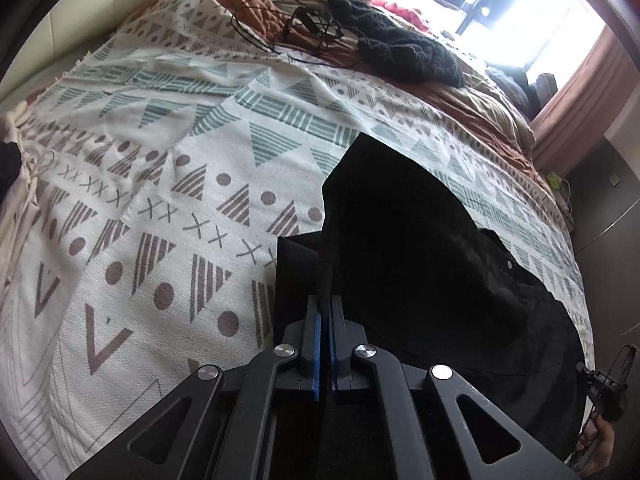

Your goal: Fold large clothes

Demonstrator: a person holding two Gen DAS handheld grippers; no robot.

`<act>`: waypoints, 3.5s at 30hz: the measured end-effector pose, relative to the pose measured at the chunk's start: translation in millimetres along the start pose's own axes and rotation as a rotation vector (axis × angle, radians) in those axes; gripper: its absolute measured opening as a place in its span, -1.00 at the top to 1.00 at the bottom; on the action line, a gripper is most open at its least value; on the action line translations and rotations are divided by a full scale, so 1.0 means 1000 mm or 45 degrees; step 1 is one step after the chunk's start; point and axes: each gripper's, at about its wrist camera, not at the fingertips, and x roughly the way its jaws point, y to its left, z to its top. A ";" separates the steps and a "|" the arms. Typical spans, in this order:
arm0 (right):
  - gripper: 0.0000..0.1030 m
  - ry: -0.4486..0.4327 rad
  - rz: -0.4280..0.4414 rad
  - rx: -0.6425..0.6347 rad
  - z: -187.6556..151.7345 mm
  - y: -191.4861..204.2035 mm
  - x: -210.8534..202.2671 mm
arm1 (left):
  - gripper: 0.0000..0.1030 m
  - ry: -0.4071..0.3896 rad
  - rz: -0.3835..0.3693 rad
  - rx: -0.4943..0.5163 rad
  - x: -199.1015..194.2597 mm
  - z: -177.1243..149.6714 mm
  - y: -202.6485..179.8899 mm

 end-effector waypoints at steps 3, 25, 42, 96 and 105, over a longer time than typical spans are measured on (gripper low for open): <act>0.87 -0.084 0.061 -0.005 0.004 0.007 -0.016 | 0.97 -0.029 -0.002 -0.008 -0.005 0.006 -0.001; 0.40 -0.091 0.048 0.041 0.015 0.005 0.002 | 0.33 0.020 0.055 -0.086 0.008 0.010 0.002; -0.10 -0.182 0.146 -0.140 -0.011 0.073 -0.050 | -0.65 -0.179 -0.002 -0.098 -0.100 -0.027 -0.036; 0.08 0.131 0.039 -0.723 -0.230 0.200 -0.037 | -0.31 0.027 0.037 -0.258 -0.083 -0.159 0.058; 0.51 0.199 -0.007 -0.706 -0.188 0.223 0.010 | -0.31 0.027 0.078 -0.269 -0.083 -0.160 0.058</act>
